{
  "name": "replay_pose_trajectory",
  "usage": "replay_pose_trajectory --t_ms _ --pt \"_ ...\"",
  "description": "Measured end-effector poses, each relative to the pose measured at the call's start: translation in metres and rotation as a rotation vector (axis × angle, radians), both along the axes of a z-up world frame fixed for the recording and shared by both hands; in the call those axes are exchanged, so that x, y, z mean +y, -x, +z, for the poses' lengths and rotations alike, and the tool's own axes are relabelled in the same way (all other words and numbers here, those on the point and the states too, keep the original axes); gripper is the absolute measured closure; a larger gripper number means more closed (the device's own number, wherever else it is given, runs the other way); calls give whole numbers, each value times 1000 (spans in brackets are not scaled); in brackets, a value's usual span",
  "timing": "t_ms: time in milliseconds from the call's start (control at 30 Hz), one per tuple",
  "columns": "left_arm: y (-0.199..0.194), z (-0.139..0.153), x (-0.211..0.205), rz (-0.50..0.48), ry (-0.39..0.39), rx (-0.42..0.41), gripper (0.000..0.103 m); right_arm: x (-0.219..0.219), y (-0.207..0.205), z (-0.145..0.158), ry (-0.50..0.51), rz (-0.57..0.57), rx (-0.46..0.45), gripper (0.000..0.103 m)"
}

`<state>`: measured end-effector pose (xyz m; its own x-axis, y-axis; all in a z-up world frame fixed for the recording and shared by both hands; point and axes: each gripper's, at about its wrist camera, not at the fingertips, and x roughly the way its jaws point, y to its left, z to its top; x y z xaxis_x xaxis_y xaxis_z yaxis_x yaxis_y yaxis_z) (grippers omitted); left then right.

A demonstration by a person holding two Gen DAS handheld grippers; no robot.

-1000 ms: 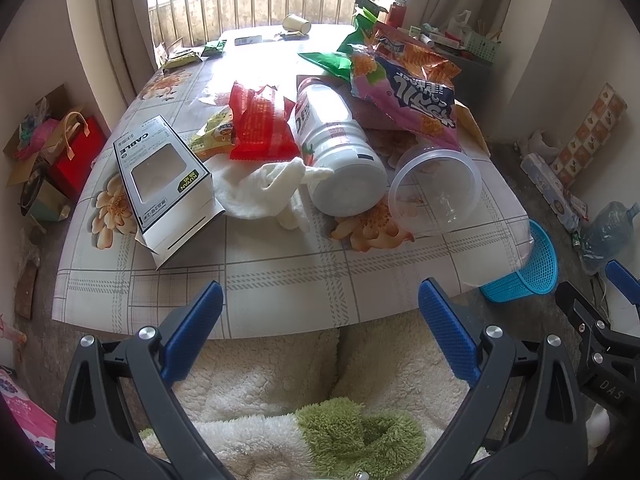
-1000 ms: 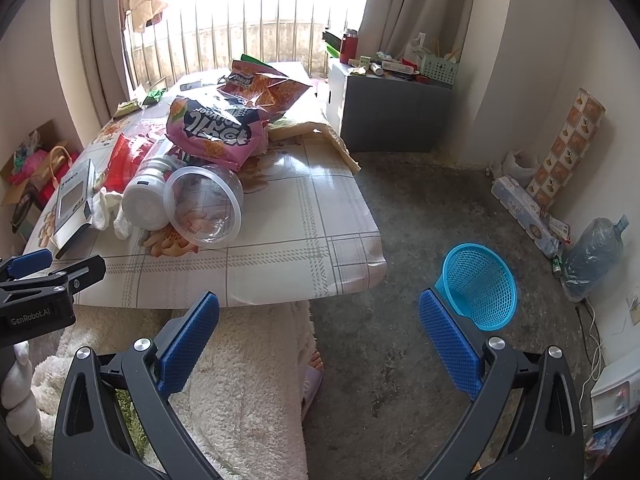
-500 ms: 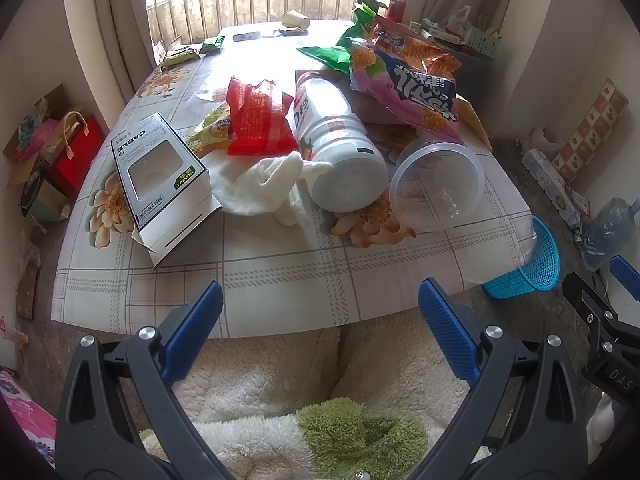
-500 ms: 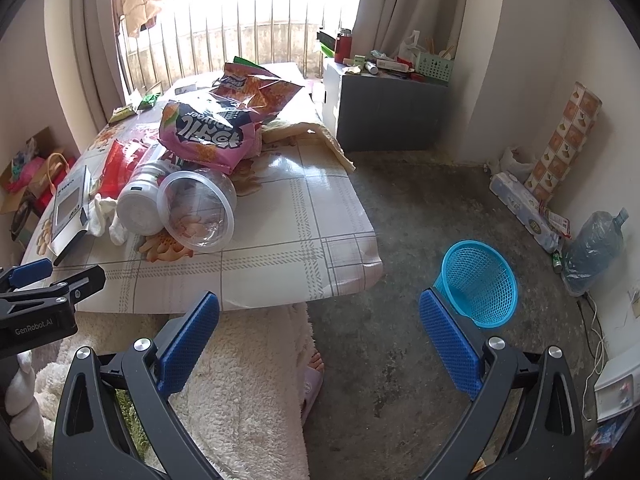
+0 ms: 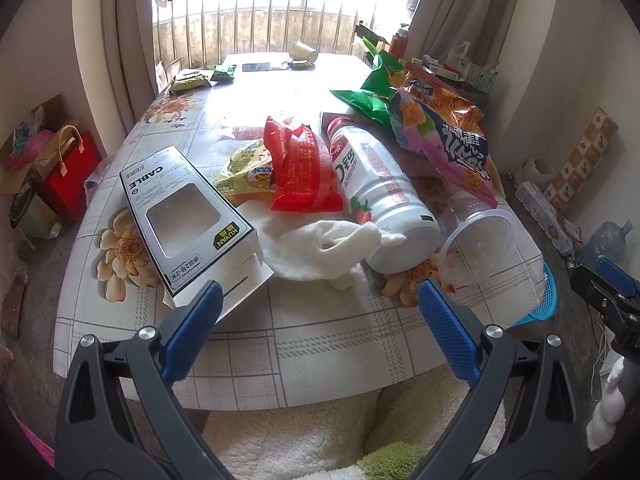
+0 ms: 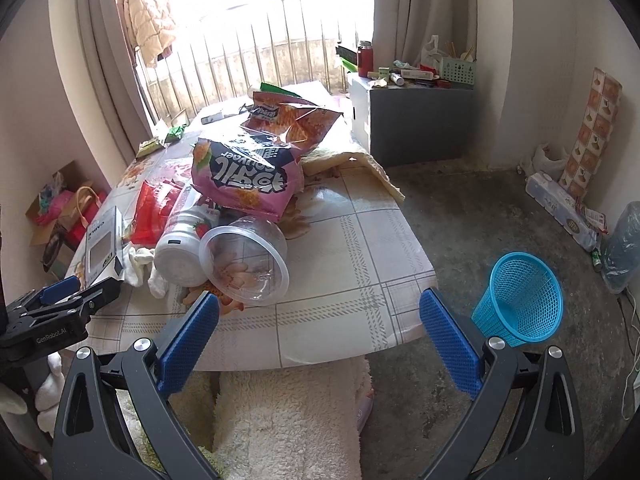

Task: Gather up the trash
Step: 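Grasp the white CABLE box with the left tool while the right tool grasps the clear cup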

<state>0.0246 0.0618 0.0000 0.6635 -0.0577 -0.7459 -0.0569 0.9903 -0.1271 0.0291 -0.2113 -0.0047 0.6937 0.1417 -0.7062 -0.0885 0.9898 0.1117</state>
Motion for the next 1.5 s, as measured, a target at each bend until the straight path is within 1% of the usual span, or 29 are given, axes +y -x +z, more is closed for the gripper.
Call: replay_pose_trajectory --t_ms 67,133,200,233,367,400,433,500,567,733,833,900,933,1033,1067,1133,1200,1267,1333,1367,1400,1467,1500 --pt "-5 4 25 30 23 -48 9 8 -7 0 -27 24 -7 6" --pt "-16 5 51 76 29 -60 9 14 -14 -1 -47 41 -11 6" --pt "-34 2 76 151 23 -18 9 20 -20 -2 -71 57 -11 6" --pt "-44 -1 88 187 34 12 9 22 -23 -3 -77 63 -9 6" --pt "-80 -16 122 312 110 133 9 25 -33 -9 -87 67 2 6" --pt "-87 -21 127 322 124 148 9 23 -37 -11 -88 63 8 6" --pt "-94 -24 129 334 116 162 9 21 -39 -13 -93 58 13 6" --pt "-106 -32 129 353 64 188 9 17 -42 -18 -102 45 27 6" --pt "-114 -39 129 364 28 204 9 12 -47 -25 -106 31 44 6" --pt "-127 -47 132 399 33 209 9 1 -56 -37 -129 4 69 6" --pt "-126 -42 136 430 44 201 9 -3 -59 -39 -138 -1 72 6" --pt "-127 -38 134 428 49 187 9 -4 -61 -40 -137 0 74 6" --pt "-128 -38 132 420 38 192 9 -4 -62 -41 -137 -1 75 6" --pt "-132 -48 124 395 -26 248 9 -6 -64 -44 -149 -6 78 6" --pt "-131 -53 125 393 -33 268 9 -6 -63 -44 -154 -7 79 6" --pt "-128 -59 128 399 -20 292 9 -7 -62 -43 -156 -9 75 6" --pt "-124 -60 131 376 -19 289 9 -8 -59 -41 -149 -8 69 6" --pt "-117 -58 132 325 -17 275 9 -10 -56 -39 -148 -5 62 6" --pt "-111 -57 136 294 -22 270 9 -11 -55 -37 -159 5 58 6" --pt "-107 -57 138 287 -25 268 14 -12 -54 -37 -165 10 59 6" --pt "-104 -57 140 283 -35 265 15 -12 -54 -38 -171 15 63 7" --pt "-98 -57 145 274 -43 259 16 -10 -54 -39 -180 28 77 15" --pt "-95 -57 147 270 -39 257 16 -8 -54 -41 -182 35 84 17"
